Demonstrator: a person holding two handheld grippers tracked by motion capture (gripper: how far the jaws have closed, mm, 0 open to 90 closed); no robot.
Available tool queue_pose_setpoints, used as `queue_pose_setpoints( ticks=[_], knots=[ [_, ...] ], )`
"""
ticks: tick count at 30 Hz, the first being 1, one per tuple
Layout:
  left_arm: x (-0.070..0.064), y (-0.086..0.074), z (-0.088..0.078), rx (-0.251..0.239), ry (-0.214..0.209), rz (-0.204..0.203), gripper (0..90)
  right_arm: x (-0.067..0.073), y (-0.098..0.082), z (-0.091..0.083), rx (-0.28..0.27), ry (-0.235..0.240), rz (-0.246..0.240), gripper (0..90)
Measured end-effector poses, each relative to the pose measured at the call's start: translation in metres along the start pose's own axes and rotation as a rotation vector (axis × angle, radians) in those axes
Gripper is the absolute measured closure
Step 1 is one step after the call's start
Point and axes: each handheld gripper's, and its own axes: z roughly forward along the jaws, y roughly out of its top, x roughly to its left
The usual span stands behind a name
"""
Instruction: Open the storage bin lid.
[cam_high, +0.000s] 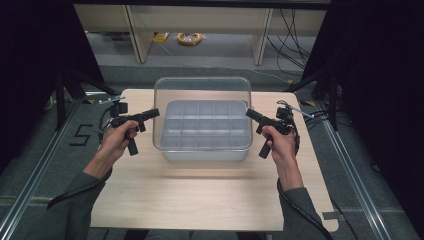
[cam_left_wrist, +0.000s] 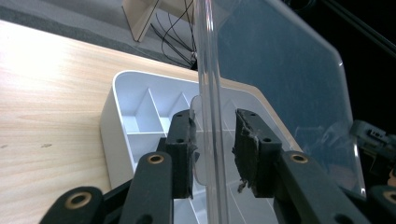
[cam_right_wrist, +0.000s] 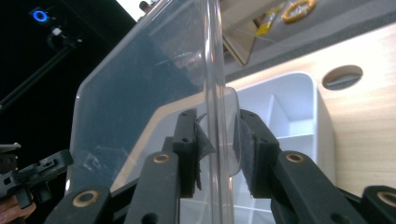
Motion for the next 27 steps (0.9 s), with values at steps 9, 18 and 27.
queue_pose_setpoints(
  ticks=[9, 18, 27],
  knots=[
    [-0.005, -0.026, -0.033, -0.009, -0.022, 0.022, 67.9, 0.013, -0.02, -0.018, 0.014, 0.022, -0.063, 70.3],
    [0.001, -0.072, -0.049, 0.037, -0.036, 0.029, 67.7, 0.01, -0.056, -0.039, 0.031, 0.028, -0.075, 70.2],
    [0.0, -0.09, -0.051, 0.068, -0.02, 0.038, 67.3, -0.002, -0.08, -0.046, 0.058, 0.012, -0.046, 69.9]
  ],
)
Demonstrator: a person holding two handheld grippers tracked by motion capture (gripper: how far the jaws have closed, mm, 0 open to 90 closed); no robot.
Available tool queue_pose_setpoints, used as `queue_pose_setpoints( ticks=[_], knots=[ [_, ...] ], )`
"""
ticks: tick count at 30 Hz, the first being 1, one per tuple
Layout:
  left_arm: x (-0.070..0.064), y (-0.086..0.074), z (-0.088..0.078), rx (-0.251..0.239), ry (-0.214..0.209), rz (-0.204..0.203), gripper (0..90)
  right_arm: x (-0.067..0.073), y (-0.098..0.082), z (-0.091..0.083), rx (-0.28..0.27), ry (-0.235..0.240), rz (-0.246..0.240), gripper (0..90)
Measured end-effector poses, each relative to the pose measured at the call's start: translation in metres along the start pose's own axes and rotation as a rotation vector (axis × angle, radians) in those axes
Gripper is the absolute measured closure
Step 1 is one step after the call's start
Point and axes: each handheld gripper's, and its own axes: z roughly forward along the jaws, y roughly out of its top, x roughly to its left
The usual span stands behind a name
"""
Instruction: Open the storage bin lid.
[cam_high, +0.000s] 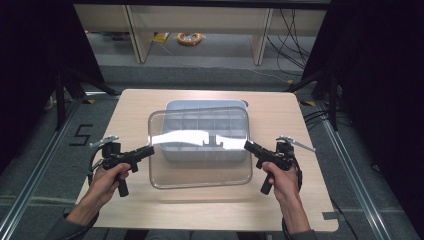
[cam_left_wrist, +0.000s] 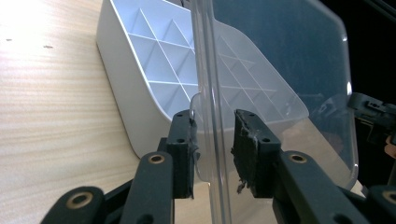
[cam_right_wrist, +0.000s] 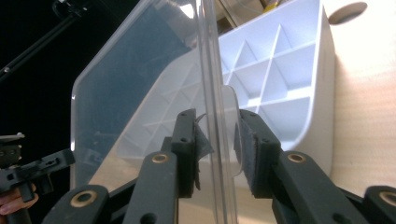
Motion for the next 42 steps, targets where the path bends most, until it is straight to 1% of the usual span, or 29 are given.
queue_pose_setpoints(
  ticks=[1, 2, 3, 4, 6, 8, 9, 12, 13, 14, 15, 16, 18, 19, 21, 24, 25, 26, 29, 31, 32, 34, 35, 36, 37, 38, 39, 41, 42],
  knots=[
    [0.0, -0.001, 0.0, 0.004, -0.002, 0.015, 66.8, -0.001, -0.002, -0.001, 0.007, 0.001, -0.004, 69.7],
    [-0.001, -0.003, -0.001, 0.0, -0.007, 0.0, 66.7, -0.001, -0.003, -0.001, 0.003, 0.001, -0.007, 69.4],
    [-0.001, -0.003, -0.003, 0.01, -0.006, 0.007, 66.8, -0.001, -0.004, -0.002, 0.014, -0.013, -0.008, 69.4],
    [-0.002, -0.005, -0.004, 0.001, -0.011, -0.004, 67.0, -0.002, -0.005, -0.002, 0.006, -0.002, -0.004, 69.4],
    [-0.003, -0.006, -0.005, 0.005, -0.008, 0.005, 67.0, -0.002, -0.006, -0.003, 0.005, 0.003, 0.0, 69.3],
    [-0.004, -0.008, -0.008, 0.0, -0.015, -0.002, 67.1, -0.001, -0.01, -0.005, 0.013, -0.001, -0.001, 69.0],
    [-0.004, -0.012, -0.011, 0.004, -0.013, -0.006, 67.1, 0.0, -0.014, -0.006, 0.018, -0.017, 0.002, 68.9],
    [-0.004, -0.015, -0.013, 0.002, -0.015, -0.009, 67.2, -0.001, -0.019, -0.008, 0.019, -0.009, -0.003, 68.7],
    [-0.005, -0.017, -0.016, 0.004, -0.014, -0.008, 67.3, 0.001, -0.022, -0.009, 0.027, -0.008, 0.012, 68.5],
    [-0.005, -0.018, -0.017, -0.001, -0.012, -0.014, 67.3, 0.002, -0.024, -0.01, 0.033, -0.023, 0.009, 68.4],
    [-0.006, -0.02, -0.018, -0.002, -0.007, -0.014, 67.3, 0.002, -0.026, -0.01, 0.032, -0.009, 0.012, 68.5],
    [-0.006, -0.02, -0.018, -0.002, -0.007, -0.014, 67.3, 0.002, -0.026, -0.01, 0.032, -0.009, 0.012, 68.5],
    [-0.005, -0.025, -0.022, 0.002, -0.014, -0.014, 67.5, 0.003, -0.032, -0.013, 0.04, -0.013, 0.011, 68.3],
    [-0.006, -0.026, -0.023, 0.001, -0.012, -0.015, 67.4, 0.003, -0.033, -0.013, 0.047, -0.031, 0.014, 68.3],
    [-0.007, -0.029, -0.024, 0.006, -0.008, -0.014, 67.4, 0.003, -0.036, -0.014, 0.043, -0.016, 0.01, 68.2],
    [-0.007, -0.031, -0.024, 0.004, -0.012, -0.016, 67.6, 0.002, -0.039, -0.016, 0.054, -0.02, 0.012, 68.1],
    [-0.007, -0.034, -0.025, 0.018, -0.011, -0.001, 67.6, 0.001, -0.042, -0.018, 0.056, -0.025, 0.018, 68.0],
    [-0.007, -0.035, -0.025, 0.024, -0.012, -0.004, 67.5, 0.0, -0.044, -0.018, 0.051, -0.004, 0.017, 67.8],
    [-0.007, -0.039, -0.026, 0.031, -0.016, -0.004, 67.5, 0.0, -0.048, -0.02, 0.062, -0.03, 0.017, 67.7],
    [-0.007, -0.042, -0.026, 0.042, -0.01, 0.001, 67.2, 0.0, -0.05, -0.021, 0.063, -0.027, 0.017, 67.6],
    [-0.006, -0.044, -0.025, 0.045, -0.018, -0.003, 67.2, 0.001, -0.051, -0.022, 0.057, -0.029, 0.022, 67.6],
    [-0.006, -0.046, -0.025, 0.049, -0.011, -0.004, 67.3, 0.001, -0.053, -0.023, 0.066, -0.044, 0.019, 67.6],
    [-0.006, -0.046, -0.025, 0.046, -0.014, -0.002, 67.1, -0.001, -0.055, -0.024, 0.056, -0.024, 0.01, 67.5],
    [-0.006, -0.047, -0.026, 0.047, -0.01, 0.002, 67.1, 0.0, -0.056, -0.024, 0.064, -0.037, 0.013, 67.4],
    [-0.008, -0.048, -0.025, 0.037, -0.005, -0.011, 67.1, 0.002, -0.057, -0.026, 0.075, -0.047, 0.019, 67.3],
    [-0.008, -0.048, -0.025, 0.037, -0.005, -0.011, 67.1, 0.002, -0.057, -0.026, 0.075, -0.047, 0.019, 67.3],
    [-0.007, -0.05, -0.026, 0.044, -0.006, 0.006, 67.2, 0.001, -0.061, -0.027, 0.072, -0.036, 0.02, 67.1],
    [-0.007, -0.051, -0.027, 0.056, -0.01, 0.014, 67.2, 0.001, -0.063, -0.027, 0.071, -0.028, 0.023, 67.1],
    [-0.007, -0.052, -0.027, 0.048, -0.009, 0.005, 67.1, 0.0, -0.066, -0.028, 0.081, -0.06, 0.021, 67.0]
  ],
)
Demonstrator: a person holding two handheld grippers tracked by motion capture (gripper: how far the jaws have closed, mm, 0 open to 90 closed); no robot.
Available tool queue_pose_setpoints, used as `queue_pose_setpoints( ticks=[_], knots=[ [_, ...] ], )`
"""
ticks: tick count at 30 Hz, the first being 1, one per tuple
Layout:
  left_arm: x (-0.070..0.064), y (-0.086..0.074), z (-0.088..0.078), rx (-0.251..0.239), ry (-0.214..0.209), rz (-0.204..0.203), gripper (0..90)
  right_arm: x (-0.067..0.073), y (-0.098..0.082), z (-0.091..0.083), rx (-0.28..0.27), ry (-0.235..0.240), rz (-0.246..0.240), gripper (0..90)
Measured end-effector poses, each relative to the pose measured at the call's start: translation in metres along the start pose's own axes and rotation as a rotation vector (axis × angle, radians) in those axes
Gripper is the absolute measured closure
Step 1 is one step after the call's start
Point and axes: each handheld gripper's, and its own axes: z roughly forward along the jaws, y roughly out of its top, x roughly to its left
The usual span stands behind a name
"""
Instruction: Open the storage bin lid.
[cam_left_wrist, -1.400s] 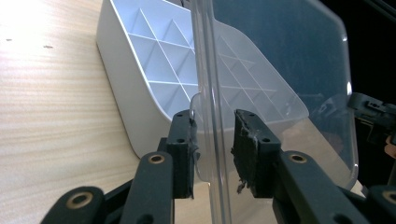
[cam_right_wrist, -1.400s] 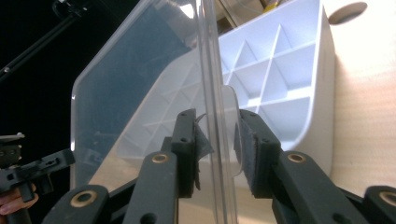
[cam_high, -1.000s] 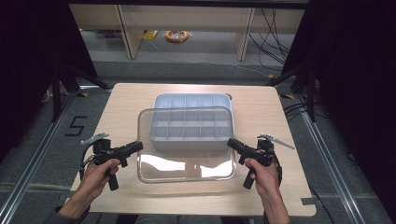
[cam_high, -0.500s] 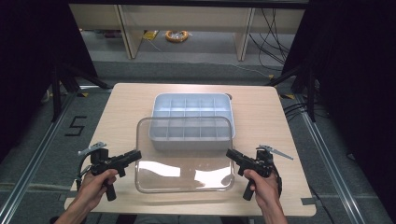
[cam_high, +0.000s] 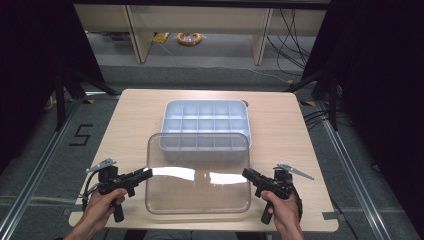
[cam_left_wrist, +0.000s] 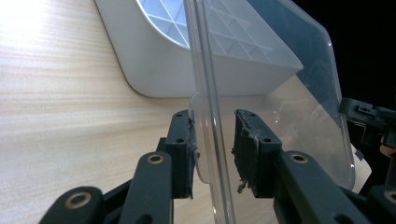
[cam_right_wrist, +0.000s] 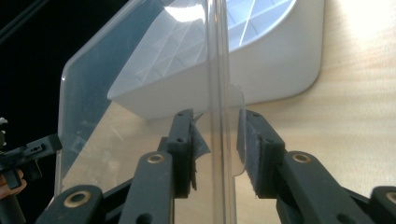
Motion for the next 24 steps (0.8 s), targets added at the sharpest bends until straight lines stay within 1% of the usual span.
queue_pose_setpoints(
  ticks=[1, 2, 3, 4, 5, 6, 7, 8, 9, 10, 11, 12, 13, 14, 15, 16, 17, 18, 19, 20, 21, 22, 23, 24],
  knots=[
    [0.001, -0.002, -0.001, 0.014, -0.006, 0.008, 67.0, -0.001, -0.001, -0.001, -0.004, 0.013, -0.004, 67.0],
    [-0.002, -0.003, 0.0, 0.0, -0.003, -0.014, 67.0, 0.001, -0.002, -0.002, 0.001, 0.004, 0.001, 67.0],
    [-0.001, -0.003, -0.002, 0.019, 0.002, 0.009, 67.0, 0.0, -0.004, -0.003, -0.005, 0.018, 0.006, 67.0],
    [-0.001, -0.003, -0.002, 0.019, 0.002, 0.009, 66.8, 0.0, -0.004, -0.003, -0.005, 0.018, 0.006, 67.0],
    [-0.002, -0.005, -0.002, 0.016, -0.003, 0.005, 66.8, 0.001, -0.006, -0.006, -0.002, 0.013, -0.004, 67.0],
    [-0.002, -0.005, -0.002, 0.016, -0.003, 0.005, 66.9, 0.001, -0.006, -0.006, -0.002, 0.013, -0.004, 67.0],
    [-0.003, -0.008, 0.0, -0.005, -0.01, -0.01, 66.9, 0.001, -0.009, -0.007, -0.003, 0.017, 0.005, 66.9],
    [-0.002, -0.008, -0.003, 0.029, 0.001, 0.01, 66.8, 0.0, -0.01, -0.008, 0.0, 0.014, 0.004, 67.0],
    [-0.003, -0.009, -0.001, 0.011, -0.001, -0.009, 66.9, 0.0, -0.012, -0.009, -0.001, 0.012, 0.006, 67.0],
    [-0.004, -0.01, -0.002, 0.012, -0.002, -0.013, 66.8, 0.001, -0.013, -0.009, -0.001, 0.015, 0.018, 67.0],
    [-0.002, -0.011, -0.003, 0.032, -0.003, 0.015, 66.8, -0.001, -0.014, -0.01, 0.003, 0.012, 0.007, 67.0],
    [-0.004, -0.012, -0.002, 0.013, -0.004, -0.01, 67.0, -0.001, -0.015, -0.01, -0.002, 0.008, 0.009, 66.9],
    [-0.002, -0.012, -0.004, 0.035, -0.004, 0.014, 66.9, -0.001, -0.015, -0.01, 0.001, 0.01, 0.012, 66.8],
    [-0.004, -0.013, -0.002, 0.018, -0.006, -0.012, 66.9, -0.002, -0.016, -0.01, 0.004, 0.011, 0.01, 66.8],
    [-0.003, -0.014, -0.003, 0.031, -0.003, 0.001, 66.9, -0.003, -0.017, -0.01, 0.008, 0.001, -0.001, 66.8],
    [-0.003, -0.014, -0.003, 0.031, -0.003, 0.001, 66.9, -0.003, -0.017, -0.01, 0.008, 0.001, -0.001, 66.8],
    [-0.003, -0.017, -0.002, 0.018, -0.013, -0.011, 66.9, -0.002, -0.018, -0.01, 0.008, 0.008, 0.014, 66.7],
    [-0.003, -0.017, -0.002, 0.018, -0.013, -0.011, 66.9, -0.002, -0.018, -0.01, 0.004, -0.001, 0.011, 66.7],
    [-0.003, -0.019, -0.001, 0.019, -0.005, -0.016, 66.8, -0.002, -0.018, -0.011, 0.016, 0.001, 0.008, 66.7],
    [-0.001, -0.019, -0.003, 0.045, -0.004, 0.006, 66.7, -0.002, -0.019, -0.01, 0.015, 0.004, 0.004, 66.7],
    [-0.002, -0.02, -0.002, 0.043, 0.004, -0.009, 66.7, -0.002, -0.019, -0.01, 0.016, -0.005, 0.005, 66.6],
    [-0.002, -0.02, -0.002, 0.043, 0.004, -0.009, 66.6, -0.002, -0.019, -0.01, 0.016, -0.005, 0.005, 66.6],
    [-0.001, -0.023, -0.002, 0.04, -0.013, -0.006, 66.5, -0.002, -0.021, -0.01, 0.019, -0.001, 0.014, 66.6],
    [-0.002, -0.024, -0.001, 0.045, -0.003, -0.009, 66.5, -0.002, -0.021, -0.01, 0.02, -0.008, 0.006, 66.5]
  ],
)
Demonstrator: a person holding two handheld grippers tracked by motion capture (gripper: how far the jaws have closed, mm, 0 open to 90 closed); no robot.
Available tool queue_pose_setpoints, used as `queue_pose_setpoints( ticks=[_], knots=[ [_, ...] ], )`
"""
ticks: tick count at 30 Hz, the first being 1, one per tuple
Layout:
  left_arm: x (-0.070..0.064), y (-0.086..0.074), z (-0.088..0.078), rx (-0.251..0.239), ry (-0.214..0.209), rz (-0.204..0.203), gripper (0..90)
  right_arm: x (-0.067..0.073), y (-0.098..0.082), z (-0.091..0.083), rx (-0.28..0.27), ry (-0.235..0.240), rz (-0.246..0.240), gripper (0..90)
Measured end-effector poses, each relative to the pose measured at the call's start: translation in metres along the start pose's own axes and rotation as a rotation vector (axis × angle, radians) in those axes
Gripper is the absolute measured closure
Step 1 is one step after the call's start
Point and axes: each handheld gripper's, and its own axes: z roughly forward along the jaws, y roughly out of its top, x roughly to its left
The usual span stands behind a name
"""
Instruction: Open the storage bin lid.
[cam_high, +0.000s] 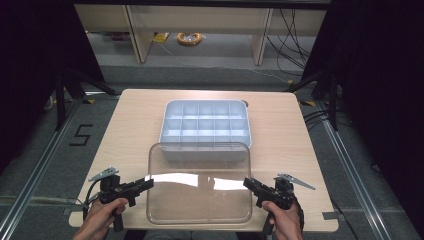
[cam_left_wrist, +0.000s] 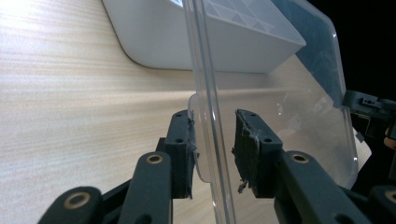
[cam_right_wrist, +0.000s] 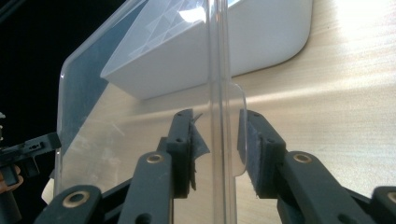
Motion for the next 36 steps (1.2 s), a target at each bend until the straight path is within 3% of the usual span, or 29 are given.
queue_pose_setpoints(
  ticks=[1, 4, 6, 7, 8, 10, 13, 15, 23, 26, 27, 30, 31, 36],
  knots=[
    [0.001, 0.0, -0.001, 0.023, 0.009, 0.014, 66.4, 0.001, -0.001, -0.001, 0.004, -0.008, 0.002, 66.5],
    [0.002, -0.002, 0.0, 0.024, 0.0, 0.016, 66.3, 0.0, -0.002, -0.002, 0.008, -0.004, -0.006, 66.5],
    [0.001, -0.002, 0.001, 0.022, 0.004, -0.004, 66.2, 0.0, -0.004, -0.003, 0.004, 0.001, -0.001, 66.6],
    [0.001, -0.003, 0.002, 0.025, 0.001, -0.001, 66.3, 0.001, -0.005, -0.004, 0.005, 0.01, 0.03, 66.5],
    [0.003, -0.004, 0.001, 0.047, -0.011, 0.024, 66.3, -0.001, -0.006, -0.004, 0.009, 0.0, 0.004, 66.5],
    [0.001, -0.006, 0.003, 0.028, 0.002, 0.003, 66.3, -0.002, -0.007, -0.004, 0.014, -0.005, 0.01, 66.5],
    [0.002, -0.008, 0.002, 0.045, 0.003, 0.016, 66.4, -0.003, -0.01, -0.005, 0.024, 0.006, 0.013, 66.2],
    [0.002, -0.009, 0.004, 0.042, -0.007, 0.006, 66.5, -0.005, -0.011, -0.004, 0.032, -0.019, 0.012, 66.2],
    [0.001, -0.014, 0.003, 0.064, 0.001, 0.02, 65.6, -0.007, -0.014, -0.001, 0.04, -0.028, -0.009, 65.2],
    [-0.001, -0.016, 0.003, 0.054, 0.011, 0.023, 65.5, -0.007, -0.015, -0.002, 0.05, -0.031, 0.0, 65.0],
    [0.0, -0.017, 0.003, 0.062, 0.005, 0.019, 65.5, -0.004, -0.017, -0.003, 0.06, -0.037, 0.04, 64.8],
    [0.001, -0.018, 0.003, 0.079, 0.003, 0.02, 65.5, -0.005, -0.019, -0.004, 0.07, -0.039, 0.024, 64.6],
    [0.001, -0.018, 0.003, 0.085, -0.001, 0.019, 65.5, -0.008, -0.02, -0.002, 0.05, -0.039, -0.013, 64.4],
    [0.001, -0.02, 0.006, 0.099, 0.001, 0.019, 64.9, -0.008, -0.021, -0.003, 0.067, -0.051, 0.013, 64.1]
  ],
)
